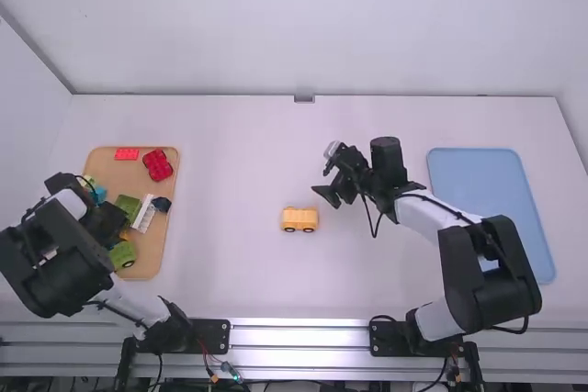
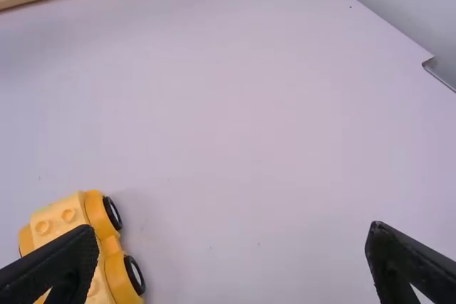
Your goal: Assemble lego blocks to make yellow taxi
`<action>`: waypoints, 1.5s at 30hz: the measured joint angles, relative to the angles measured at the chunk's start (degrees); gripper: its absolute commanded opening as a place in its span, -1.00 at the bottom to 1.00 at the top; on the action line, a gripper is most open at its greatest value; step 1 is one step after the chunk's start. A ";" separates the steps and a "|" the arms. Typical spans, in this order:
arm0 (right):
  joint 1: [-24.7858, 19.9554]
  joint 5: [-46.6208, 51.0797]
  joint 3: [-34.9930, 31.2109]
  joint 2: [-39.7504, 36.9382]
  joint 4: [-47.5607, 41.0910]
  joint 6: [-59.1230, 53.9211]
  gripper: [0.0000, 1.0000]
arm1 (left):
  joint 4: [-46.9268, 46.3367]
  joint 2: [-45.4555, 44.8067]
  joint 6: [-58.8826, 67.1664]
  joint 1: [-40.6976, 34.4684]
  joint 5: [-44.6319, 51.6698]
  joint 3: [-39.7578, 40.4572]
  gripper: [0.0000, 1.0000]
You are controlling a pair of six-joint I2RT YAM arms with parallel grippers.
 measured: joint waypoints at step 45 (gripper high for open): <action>0.00 0.00 0.00 0.00 0.09 0.04 0.97 | 5.11 1.51 -0.76 0.00 0.76 -2.36 -0.47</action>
